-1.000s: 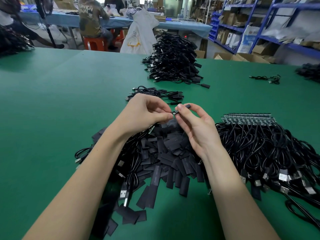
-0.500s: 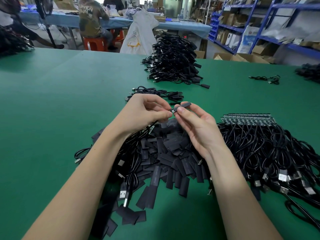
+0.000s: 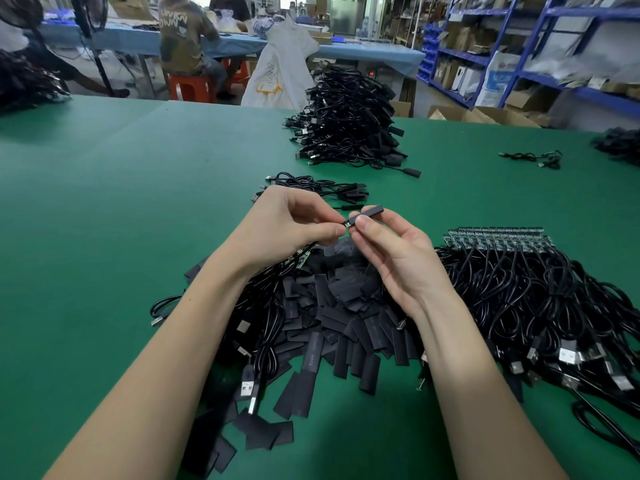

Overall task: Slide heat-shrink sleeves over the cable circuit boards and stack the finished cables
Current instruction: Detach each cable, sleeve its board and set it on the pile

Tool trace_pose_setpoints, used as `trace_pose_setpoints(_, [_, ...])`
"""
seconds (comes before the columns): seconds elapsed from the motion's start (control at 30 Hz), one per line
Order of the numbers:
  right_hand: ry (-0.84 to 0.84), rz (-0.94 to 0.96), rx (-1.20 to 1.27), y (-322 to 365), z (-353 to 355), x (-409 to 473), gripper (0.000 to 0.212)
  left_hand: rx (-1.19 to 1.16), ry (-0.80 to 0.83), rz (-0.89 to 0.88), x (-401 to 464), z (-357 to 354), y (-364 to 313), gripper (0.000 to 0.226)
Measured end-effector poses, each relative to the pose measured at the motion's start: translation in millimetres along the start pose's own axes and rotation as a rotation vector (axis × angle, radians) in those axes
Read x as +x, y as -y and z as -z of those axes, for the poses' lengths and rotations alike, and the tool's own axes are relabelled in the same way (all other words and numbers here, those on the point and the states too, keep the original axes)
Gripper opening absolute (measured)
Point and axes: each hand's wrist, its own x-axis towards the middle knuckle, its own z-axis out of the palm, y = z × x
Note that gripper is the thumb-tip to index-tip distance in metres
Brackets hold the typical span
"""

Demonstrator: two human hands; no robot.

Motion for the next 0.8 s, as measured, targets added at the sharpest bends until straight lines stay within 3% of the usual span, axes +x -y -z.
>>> trace_pose_setpoints(0.63, [0.040, -0.023, -0.044, 1.8, -2.0, -3.7, 0.029, -0.033, 0.041, -0.031, 0.5, 4.1, 3.1, 0.007])
trace_pose_setpoints(0.8, [-0.027, 0.026, -0.078, 0.5, -6.7, -3.7, 0.027, -0.088, -0.019, -0.008, 0.9, -3.4, 2.0, 0.011])
